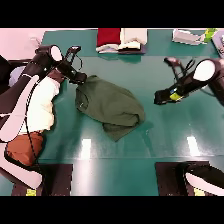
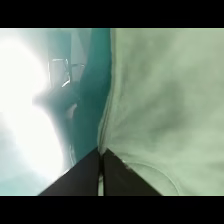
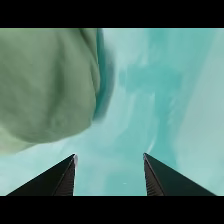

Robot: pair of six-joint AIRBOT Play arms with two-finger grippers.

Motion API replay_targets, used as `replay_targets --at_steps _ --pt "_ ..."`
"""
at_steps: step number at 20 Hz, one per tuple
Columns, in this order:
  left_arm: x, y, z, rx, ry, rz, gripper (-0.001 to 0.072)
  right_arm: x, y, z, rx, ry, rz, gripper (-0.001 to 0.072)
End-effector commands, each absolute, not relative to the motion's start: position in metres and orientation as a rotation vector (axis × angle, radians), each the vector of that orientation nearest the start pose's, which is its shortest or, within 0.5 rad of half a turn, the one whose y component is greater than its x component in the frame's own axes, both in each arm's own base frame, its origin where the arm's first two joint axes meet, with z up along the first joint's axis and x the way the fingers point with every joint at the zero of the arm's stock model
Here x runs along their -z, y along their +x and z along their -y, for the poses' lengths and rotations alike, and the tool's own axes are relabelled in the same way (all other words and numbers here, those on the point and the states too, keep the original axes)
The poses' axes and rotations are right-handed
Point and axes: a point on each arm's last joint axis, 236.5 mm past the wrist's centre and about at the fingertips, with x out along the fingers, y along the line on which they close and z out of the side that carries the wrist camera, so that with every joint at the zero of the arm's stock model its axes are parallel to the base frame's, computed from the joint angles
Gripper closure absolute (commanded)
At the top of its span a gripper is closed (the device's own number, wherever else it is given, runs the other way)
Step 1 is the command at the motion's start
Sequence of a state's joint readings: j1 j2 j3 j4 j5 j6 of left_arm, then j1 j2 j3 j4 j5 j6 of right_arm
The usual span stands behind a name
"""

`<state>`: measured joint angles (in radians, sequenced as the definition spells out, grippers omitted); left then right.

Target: Fold the shirts.

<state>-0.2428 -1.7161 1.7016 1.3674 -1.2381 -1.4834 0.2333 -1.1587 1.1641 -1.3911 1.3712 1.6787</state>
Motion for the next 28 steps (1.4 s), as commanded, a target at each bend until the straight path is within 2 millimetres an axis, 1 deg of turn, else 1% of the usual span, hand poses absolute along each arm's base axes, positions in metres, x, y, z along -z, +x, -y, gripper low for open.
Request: replay_targets --at_steps 1,3,4,7,9,10,11,12,13,14,15,16,17,18,19,20,21,22,23,24,25,26,27,28 --pt "-0.015 0.474 0.159 0.385 0.036 -1.255 0.0682 0.006 0.307 -0.139 -0.27 0.234 -1.483 0.0234" --pt "-0.014 0.472 0.159 0.386 0.038 -1.263 0.0682 0.025 0.312 -0.157 -0.293 0.248 -1.504 0.0235" --pt "-0.013 0.47 0.158 0.387 0.039 -1.271 0.0682 0.034 0.314 -0.162 -0.295 0.241 -1.511 0.0235" --pt "-0.013 0.47 0.158 0.387 0.039 -1.272 0.0682 0.059 0.318 -0.171 -0.291 0.23 -1.54 0.024" --pt "-0.013 0.47 0.158 0.387 0.039 -1.272 0.0682 0.068 0.322 -0.175 -0.288 0.246 -1.541 0.024" --pt "-0.014 0.47 0.158 0.387 0.039 -1.27 0.0682 0.071 0.323 -0.181 -0.294 0.274 -1.548 0.0241" --pt "-0.014 0.47 0.158 0.387 0.039 -1.27 0.0682 0.076 0.323 -0.183 -0.294 0.286 -1.557 0.0261" --pt "-0.013 0.47 0.158 0.387 0.039 -1.271 0.0682 0.081 0.323 -0.182 -0.29 0.284 -1.565 0.0334" --pt "-0.013 0.47 0.158 0.387 0.039 -1.271 0.0682 0.085 0.324 -0.182 -0.294 0.275 -1.569 0.0475" --pt "-0.013 0.47 0.158 0.387 0.039 -1.271 0.0682 0.086 0.325 -0.182 -0.304 0.266 -1.564 0.0597" --pt "-0.013 0.47 0.158 0.387 0.039 -1.271 0.0682 0.086 0.326 -0.182 -0.303 0.266 -1.557 0.0679" --pt "-0.014 0.47 0.158 0.387 0.039 -1.271 0.0682 0.085 0.328 -0.182 -0.304 0.264 -1.55 0.0694" --pt "-0.014 0.47 0.158 0.387 0.04 -1.268 0.0682 0.082 0.331 -0.181 -0.305 0.251 -1.542 0.0695" --pt "-0.016 0.471 0.157 0.386 0.043 -1.263 0.0682 0.074 0.336 -0.178 -0.304 0.226 -1.522 0.0696" --pt "-0.023 0.473 0.155 0.378 0.053 -1.248 0.0682 0.059 0.345 -0.173 -0.305 0.201 -1.481 0.0696" --pt "-0.039 0.476 0.152 0.371 0.063 -1.204 0.0682 0.036 0.357 -0.168 -0.305 0.178 -1.424 0.0696" --pt "-0.064 0.482 0.151 0.366 0.067 -1.133 0.0683 0.006 0.369 -0.159 -0.302 0.156 -1.355 0.0696" --pt "-0.101 0.487 0.15 0.361 0.07 -1.032 0.0683 -0.034 0.381 -0.147 -0.291 0.13 -1.266 0.0696" --pt "-0.145 0.488 0.148 0.361 0.069 -0.922 0.0683 -0.079 0.389 -0.136 -0.28 0.11 -1.169 0.0696" --pt "-0.189 0.482 0.147 0.365 0.065 -0.822 0.0683 -0.124 0.393 -0.126 -0.271 0.103 -1.074 0.0696" --pt "-0.234 0.471 0.146 0.375 0.066 -0.723 0.0683 -0.171 0.392 -0.117 -0.265 0.105 -0.971 0.0696" --pt "-0.279 0.454 0.144 0.387 0.065 -0.621 0.0683 -0.213 0.386 -0.109 -0.259 0.105 -0.879 0.0696" --pt "-0.321 0.433 0.14 0.393 0.06 -0.526 0.0683 -0.252 0.375 -0.103 -0.26 0.109 -0.792 0.0697" --pt "-0.357 0.412 0.135 0.395 0.055 -0.442 0.0683 -0.283 0.363 -0.097 -0.26 0.112 -0.722 0.0697"
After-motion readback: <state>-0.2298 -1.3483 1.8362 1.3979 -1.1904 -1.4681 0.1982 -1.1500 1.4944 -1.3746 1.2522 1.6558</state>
